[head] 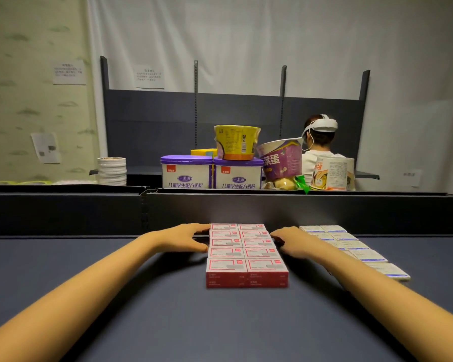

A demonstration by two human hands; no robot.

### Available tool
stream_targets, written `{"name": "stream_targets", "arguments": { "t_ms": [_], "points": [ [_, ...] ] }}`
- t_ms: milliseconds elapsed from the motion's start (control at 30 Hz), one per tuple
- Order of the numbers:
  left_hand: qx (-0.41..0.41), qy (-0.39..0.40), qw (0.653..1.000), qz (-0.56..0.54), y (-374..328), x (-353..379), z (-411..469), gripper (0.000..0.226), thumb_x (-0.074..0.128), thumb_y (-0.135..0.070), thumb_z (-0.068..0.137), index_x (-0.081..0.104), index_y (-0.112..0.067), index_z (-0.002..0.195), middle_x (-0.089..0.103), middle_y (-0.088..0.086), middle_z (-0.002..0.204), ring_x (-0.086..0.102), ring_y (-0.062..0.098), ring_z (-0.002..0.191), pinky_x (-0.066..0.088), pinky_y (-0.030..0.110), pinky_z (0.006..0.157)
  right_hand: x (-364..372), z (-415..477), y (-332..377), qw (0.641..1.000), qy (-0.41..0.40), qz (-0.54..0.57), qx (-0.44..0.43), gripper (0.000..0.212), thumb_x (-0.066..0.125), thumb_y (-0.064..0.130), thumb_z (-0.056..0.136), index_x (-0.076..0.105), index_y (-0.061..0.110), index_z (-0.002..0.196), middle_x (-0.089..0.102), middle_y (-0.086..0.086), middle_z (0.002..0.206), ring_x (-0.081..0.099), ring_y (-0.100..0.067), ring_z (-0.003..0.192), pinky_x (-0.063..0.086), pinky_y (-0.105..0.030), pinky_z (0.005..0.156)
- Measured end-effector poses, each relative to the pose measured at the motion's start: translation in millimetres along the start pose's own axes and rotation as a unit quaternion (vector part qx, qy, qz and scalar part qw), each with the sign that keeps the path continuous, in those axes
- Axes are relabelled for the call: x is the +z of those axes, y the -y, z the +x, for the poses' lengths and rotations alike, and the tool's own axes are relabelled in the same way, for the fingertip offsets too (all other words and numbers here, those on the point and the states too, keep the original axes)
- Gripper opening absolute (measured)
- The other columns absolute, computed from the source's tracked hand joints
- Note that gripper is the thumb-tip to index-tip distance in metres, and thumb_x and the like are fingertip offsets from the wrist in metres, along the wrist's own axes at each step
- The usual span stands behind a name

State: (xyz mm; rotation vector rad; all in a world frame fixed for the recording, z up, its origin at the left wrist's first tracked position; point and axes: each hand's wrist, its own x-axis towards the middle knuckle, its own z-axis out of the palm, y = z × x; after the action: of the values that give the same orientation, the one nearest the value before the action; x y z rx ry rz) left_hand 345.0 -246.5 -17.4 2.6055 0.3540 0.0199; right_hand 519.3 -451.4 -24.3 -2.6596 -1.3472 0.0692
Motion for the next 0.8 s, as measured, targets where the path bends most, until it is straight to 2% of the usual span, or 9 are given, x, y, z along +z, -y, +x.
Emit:
{"name": "stream_targets", "arguments": {
  "t_ms": [167, 400, 500, 600, 633, 700, 800],
  "points": [
    [0.013, 0.049, 0.999, -0.007, 5, -2, 4, 0.072, 0.061, -0.029, 0.089, 0.019, -0.031, 0.147, 0.033, -0.011, 0.150, 0.029, 0.003, 0.133, 0.021, 0.023, 0.109, -1, -2, 0, 0.998, 0.029, 0.040, -0.026, 0.040, 0.052, 0.031, 0.092, 0.050, 0.020, 0.131, 0.056, -0.003, 0.132, 0.054, -0.020, 0.117, 0.040, -0.030, 0.095],
    [0.023, 0.040, 0.999, -0.024, 5, 2, 2, 0.072, 0.063, -0.028, 0.088, 0.021, -0.032, 0.146, 0.034, -0.011, 0.150, 0.032, 0.003, 0.133, 0.021, 0.021, 0.107, -5, -7, 2, 0.998, 0.036, 0.042, -0.038, 0.050, 0.053, 0.039, 0.090, 0.043, 0.025, 0.137, 0.052, -0.001, 0.138, 0.050, -0.019, 0.123, 0.039, -0.031, 0.100],
    [0.017, 0.041, 0.999, -0.018, 6, 5, -4, 0.075, 0.061, -0.028, 0.089, 0.015, -0.029, 0.148, 0.025, -0.008, 0.154, 0.025, 0.010, 0.140, 0.019, 0.026, 0.112, -14, -15, -2, 0.999, 0.037, 0.028, -0.008, 0.062, 0.055, 0.033, 0.090, 0.028, 0.022, 0.144, 0.040, -0.003, 0.147, 0.044, -0.021, 0.130, 0.035, -0.033, 0.106],
    [-0.011, 0.028, 1.000, -0.008, 11, 6, -18, 0.078, 0.060, -0.030, 0.089, 0.011, -0.024, 0.149, 0.020, -0.004, 0.156, 0.023, 0.013, 0.142, 0.020, 0.030, 0.114, -26, -37, -8, 0.992, 0.028, 0.123, -0.003, 0.059, 0.051, 0.021, 0.093, 0.024, 0.019, 0.146, 0.036, -0.003, 0.149, 0.040, -0.018, 0.133, 0.032, -0.029, 0.108],
    [-0.015, 0.029, 0.999, -0.018, 13, 8, -24, 0.078, 0.060, -0.031, 0.089, 0.010, -0.024, 0.149, 0.021, -0.004, 0.156, 0.024, 0.013, 0.141, 0.020, 0.029, 0.113, -28, -48, -9, 0.985, 0.035, 0.166, -0.011, 0.057, 0.050, 0.023, 0.093, 0.025, 0.022, 0.145, 0.037, 0.000, 0.148, 0.040, -0.016, 0.133, 0.030, -0.026, 0.107],
    [-0.008, 0.046, 0.998, -0.048, 14, 13, -38, 0.079, 0.061, -0.034, 0.087, 0.011, -0.025, 0.149, 0.022, -0.007, 0.155, 0.026, 0.010, 0.140, 0.020, 0.025, 0.112, -27, -72, -7, 0.973, 0.061, 0.222, -0.020, 0.062, 0.052, 0.039, 0.091, 0.024, 0.028, 0.145, 0.038, 0.009, 0.146, 0.037, -0.010, 0.133, 0.026, -0.023, 0.107],
    [0.010, 0.024, 0.998, -0.063, 7, 25, -52, 0.098, 0.069, -0.055, 0.071, 0.015, -0.026, 0.148, 0.023, -0.011, 0.154, 0.028, 0.005, 0.138, 0.020, 0.024, 0.114, -18, -88, -2, 0.968, 0.102, 0.227, -0.027, 0.090, 0.064, 0.054, 0.073, 0.017, 0.029, 0.146, 0.035, 0.010, 0.148, 0.038, -0.009, 0.133, 0.027, -0.026, 0.112]
  ]
}}
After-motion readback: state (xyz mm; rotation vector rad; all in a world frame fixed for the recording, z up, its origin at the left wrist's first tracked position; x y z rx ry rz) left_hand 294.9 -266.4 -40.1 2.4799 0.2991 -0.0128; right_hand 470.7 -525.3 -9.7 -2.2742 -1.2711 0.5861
